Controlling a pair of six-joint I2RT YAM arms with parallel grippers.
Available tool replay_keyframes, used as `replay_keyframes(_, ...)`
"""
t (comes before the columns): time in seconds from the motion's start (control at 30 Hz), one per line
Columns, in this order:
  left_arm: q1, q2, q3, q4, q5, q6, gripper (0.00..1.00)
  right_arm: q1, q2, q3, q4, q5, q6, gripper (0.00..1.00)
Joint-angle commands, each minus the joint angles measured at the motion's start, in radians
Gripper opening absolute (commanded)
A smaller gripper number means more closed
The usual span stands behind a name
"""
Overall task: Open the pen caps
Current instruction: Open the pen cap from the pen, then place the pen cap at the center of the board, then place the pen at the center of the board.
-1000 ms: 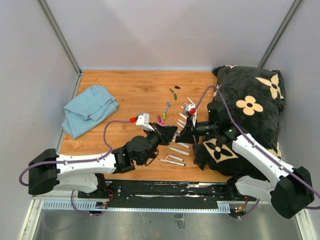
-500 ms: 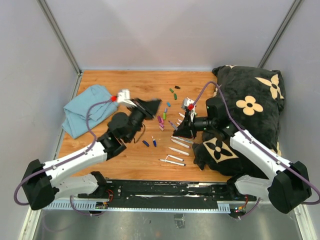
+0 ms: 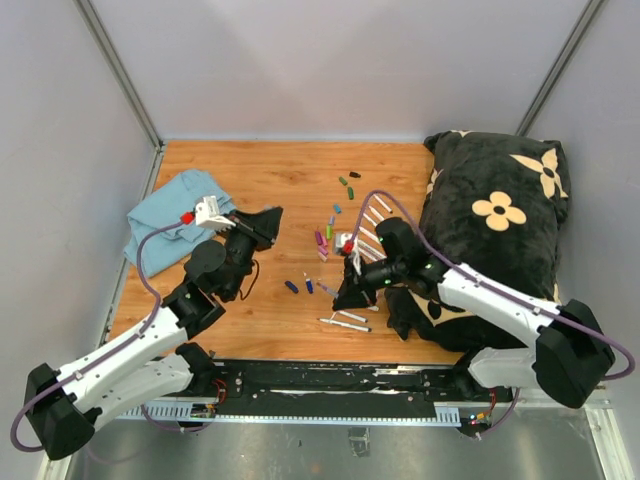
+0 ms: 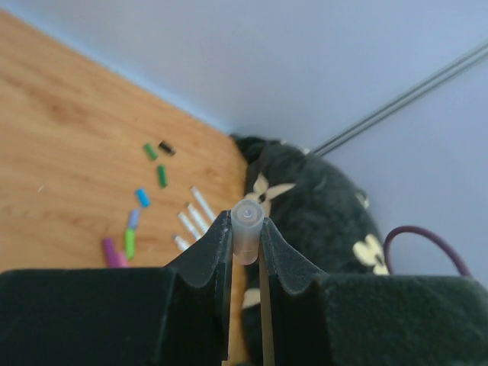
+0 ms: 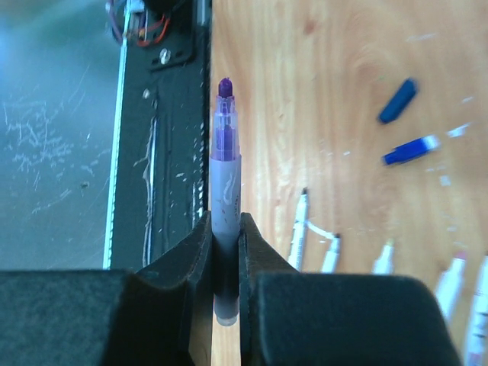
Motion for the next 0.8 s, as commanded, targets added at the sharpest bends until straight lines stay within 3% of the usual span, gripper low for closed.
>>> replay_keyframes(0.0, 0.007, -0.080, -0.102, -0.262, 0.048, -0.103, 0.00, 0.135, 0.051, -0.045, -0.021, 0.137, -0.027, 0.01)
replay_keyframes(0.3, 0.007, -0.193, -0.359, -0.465, 0.162, -0.425, 0.00, 0.383, 0.201, -0.014, -0.069, 0.422, -0.050, 0.01)
replay_keyframes(0.53, 0.007, -0.053, -0.406, -0.466, 0.189, -0.556, 0.01, 0.439, 0.272, 0.012, -0.066, 0.636, -0.045, 0.05)
replay_keyframes(0.77, 0.007, 0.044, -0.388, -0.464, 0.186, -0.584, 0.02, 0.448, 0.334, 0.046, -0.086, 0.708, -0.039, 0.04)
